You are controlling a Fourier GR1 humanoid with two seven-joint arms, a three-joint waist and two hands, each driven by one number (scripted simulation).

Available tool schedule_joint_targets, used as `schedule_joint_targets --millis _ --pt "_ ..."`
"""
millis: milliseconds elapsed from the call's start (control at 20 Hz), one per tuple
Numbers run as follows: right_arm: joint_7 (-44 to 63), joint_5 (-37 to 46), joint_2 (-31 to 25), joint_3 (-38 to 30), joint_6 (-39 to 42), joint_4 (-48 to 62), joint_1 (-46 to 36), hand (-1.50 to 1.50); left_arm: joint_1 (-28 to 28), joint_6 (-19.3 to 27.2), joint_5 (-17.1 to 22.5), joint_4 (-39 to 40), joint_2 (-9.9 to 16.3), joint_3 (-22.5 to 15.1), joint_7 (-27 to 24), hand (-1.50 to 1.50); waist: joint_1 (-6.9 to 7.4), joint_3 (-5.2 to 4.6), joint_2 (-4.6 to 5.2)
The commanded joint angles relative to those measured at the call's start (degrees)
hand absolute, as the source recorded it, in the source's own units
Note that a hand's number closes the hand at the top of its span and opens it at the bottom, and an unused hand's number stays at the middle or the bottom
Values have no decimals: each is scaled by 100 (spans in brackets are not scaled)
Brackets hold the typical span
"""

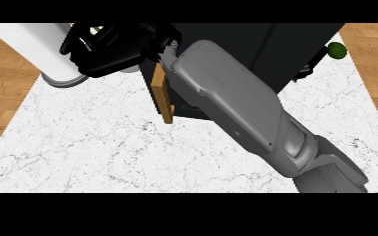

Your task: Pick up the wine, place it into the cabinet and close the cabinet

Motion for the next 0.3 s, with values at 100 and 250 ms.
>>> schedule_joint_targets --millis 100,250 --pt "-327 103 -992 -545 -383 798 303 150 -51 3 79 -159 -31 -179 137 -150 -363 191 301" --pt "-357 42 -924 -473 -346 824 209 150 -200 106 55 -205 -60 -358 211 -150 -476 185 331"
